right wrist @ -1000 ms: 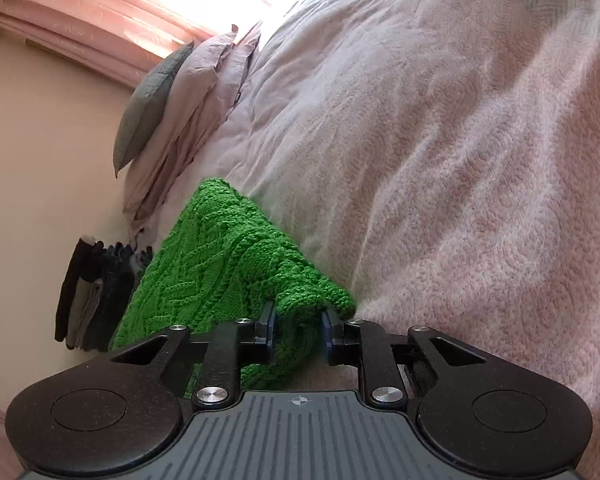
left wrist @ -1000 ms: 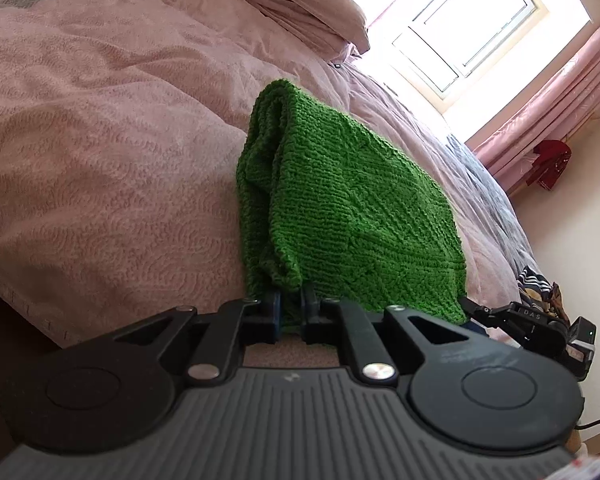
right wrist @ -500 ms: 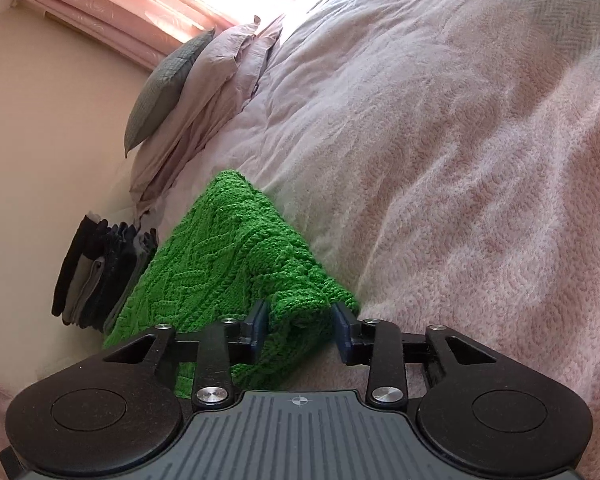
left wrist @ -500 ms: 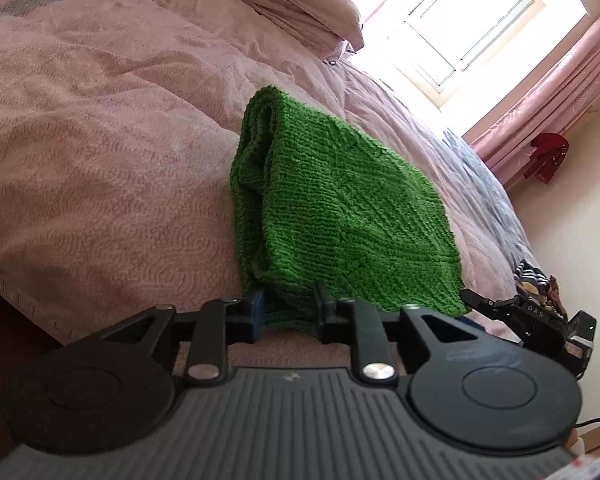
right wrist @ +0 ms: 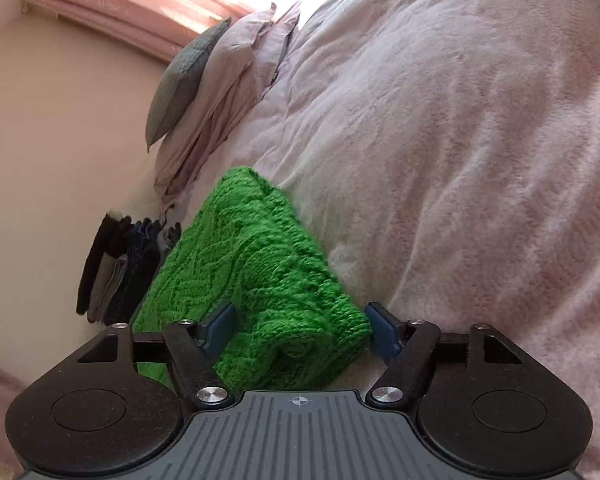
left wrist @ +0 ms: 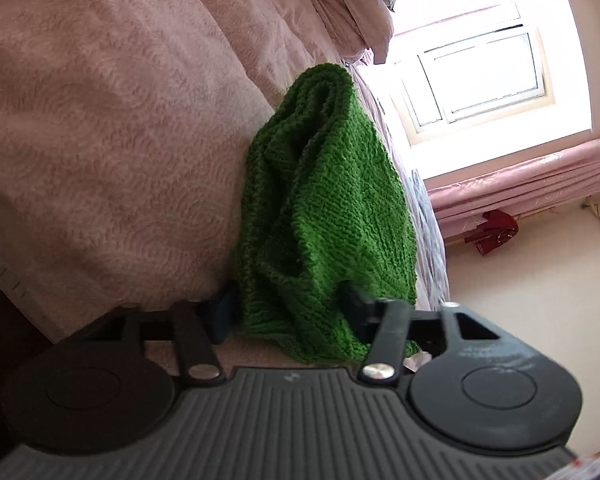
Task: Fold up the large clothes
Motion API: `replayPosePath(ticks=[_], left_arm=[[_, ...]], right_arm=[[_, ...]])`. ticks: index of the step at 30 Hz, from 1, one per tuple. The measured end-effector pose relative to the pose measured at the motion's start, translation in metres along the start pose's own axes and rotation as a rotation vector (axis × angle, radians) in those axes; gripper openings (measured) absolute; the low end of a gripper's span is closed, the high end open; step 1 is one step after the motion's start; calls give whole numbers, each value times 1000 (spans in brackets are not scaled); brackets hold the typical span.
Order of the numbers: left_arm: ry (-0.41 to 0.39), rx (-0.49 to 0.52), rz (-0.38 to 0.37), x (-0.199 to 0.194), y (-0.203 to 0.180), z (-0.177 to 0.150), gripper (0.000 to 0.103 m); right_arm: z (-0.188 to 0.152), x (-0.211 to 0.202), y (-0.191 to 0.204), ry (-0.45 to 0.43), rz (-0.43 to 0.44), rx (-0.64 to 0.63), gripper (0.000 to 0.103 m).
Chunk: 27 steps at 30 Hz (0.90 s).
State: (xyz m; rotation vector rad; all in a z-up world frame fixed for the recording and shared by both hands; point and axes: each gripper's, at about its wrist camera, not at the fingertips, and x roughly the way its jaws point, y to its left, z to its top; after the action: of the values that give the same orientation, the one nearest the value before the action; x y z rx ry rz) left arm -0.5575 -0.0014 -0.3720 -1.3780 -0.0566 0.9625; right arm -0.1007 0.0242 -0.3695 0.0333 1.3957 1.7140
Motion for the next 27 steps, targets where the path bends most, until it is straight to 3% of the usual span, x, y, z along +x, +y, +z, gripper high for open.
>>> replayPosePath(ticks=[4, 7, 10, 12, 14, 17, 20, 24, 27], left_arm=[[-45, 158, 34, -15, -24, 20, 19], [-144, 245, 103, -40, -31, 47, 7], [-129, 320, 178, -47, -34, 61, 5], [-113, 364, 244, -48, -36, 61, 5], [-142, 440, 295, -51, -50, 62, 6], [-196, 595, 334, -50, -82, 63, 6], [-201, 747, 362, -22, -117, 65, 7], [-175, 801, 371, 28, -136, 68, 12], [-132, 809, 489, 63, -129, 66, 12]], right_arm=[[-21, -17, 8, -61, 30, 118, 28], [-52, -30, 30, -93, 43, 123, 27], [-68, -27, 40, -137, -80, 73, 34], [-62, -25, 47, -108, -155, 36, 46], [-55, -34, 68, -132, -225, -67, 49], [-46, -42, 111, -261, -401, -346, 50], [-31, -27, 139, -318, -388, -508, 50], [-20, 24, 151, -294, -359, -617, 36], [-15, 70, 133, -186, -449, -670, 34]])
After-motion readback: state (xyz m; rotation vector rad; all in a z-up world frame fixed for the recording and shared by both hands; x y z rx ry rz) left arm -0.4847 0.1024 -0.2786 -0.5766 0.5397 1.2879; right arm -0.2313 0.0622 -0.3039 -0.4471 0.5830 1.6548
